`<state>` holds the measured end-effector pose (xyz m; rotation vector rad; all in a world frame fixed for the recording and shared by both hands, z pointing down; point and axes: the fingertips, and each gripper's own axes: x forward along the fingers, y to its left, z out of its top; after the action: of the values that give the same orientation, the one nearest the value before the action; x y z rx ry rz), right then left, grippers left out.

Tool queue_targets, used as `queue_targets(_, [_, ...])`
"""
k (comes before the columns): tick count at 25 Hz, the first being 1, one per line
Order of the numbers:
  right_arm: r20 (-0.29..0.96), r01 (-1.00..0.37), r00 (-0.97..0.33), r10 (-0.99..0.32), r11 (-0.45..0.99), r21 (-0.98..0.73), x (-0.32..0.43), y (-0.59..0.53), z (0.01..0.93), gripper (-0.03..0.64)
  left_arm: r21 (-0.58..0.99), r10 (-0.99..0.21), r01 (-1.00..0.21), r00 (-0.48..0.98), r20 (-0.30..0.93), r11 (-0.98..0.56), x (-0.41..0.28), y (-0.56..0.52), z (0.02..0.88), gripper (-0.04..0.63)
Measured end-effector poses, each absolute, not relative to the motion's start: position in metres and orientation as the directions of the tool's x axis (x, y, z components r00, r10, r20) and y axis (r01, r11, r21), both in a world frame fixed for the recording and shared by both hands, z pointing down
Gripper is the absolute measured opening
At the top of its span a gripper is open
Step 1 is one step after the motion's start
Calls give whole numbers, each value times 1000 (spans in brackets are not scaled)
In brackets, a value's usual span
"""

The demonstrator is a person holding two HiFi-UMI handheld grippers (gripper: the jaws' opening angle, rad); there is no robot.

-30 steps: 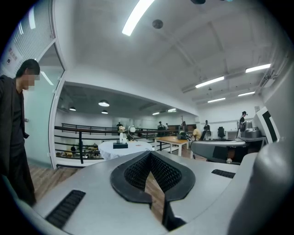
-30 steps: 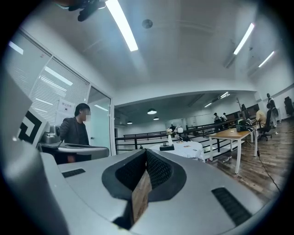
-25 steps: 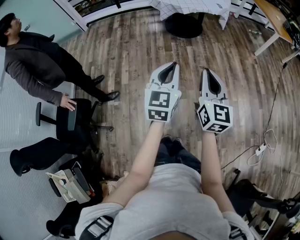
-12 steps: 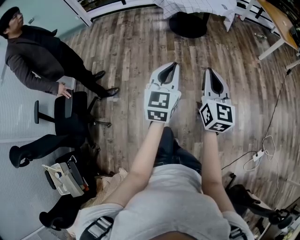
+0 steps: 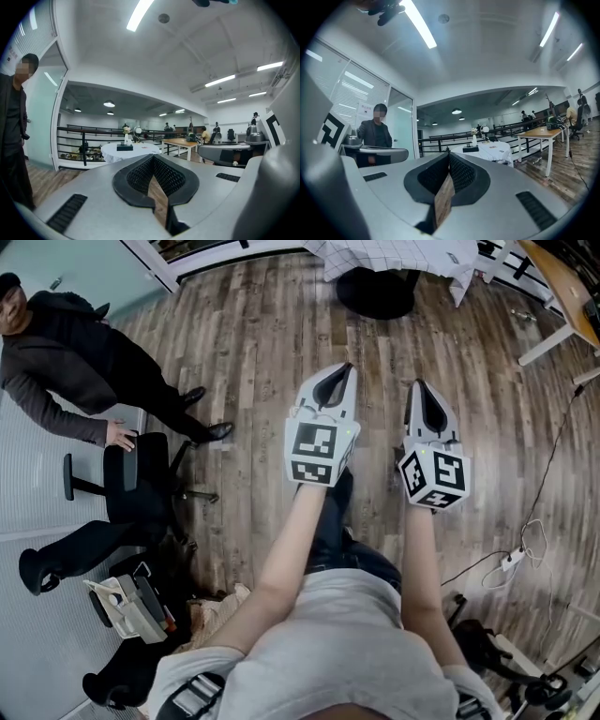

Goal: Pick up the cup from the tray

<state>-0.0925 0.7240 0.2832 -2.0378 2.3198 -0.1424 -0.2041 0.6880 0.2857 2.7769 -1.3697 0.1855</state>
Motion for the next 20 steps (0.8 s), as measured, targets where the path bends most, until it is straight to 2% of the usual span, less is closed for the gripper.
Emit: queue_targets(20, [3, -990, -126, -992, 125, -71, -87, 467, 260, 8, -24, -773, -775, 627, 94, -632, -187, 428, 264, 8])
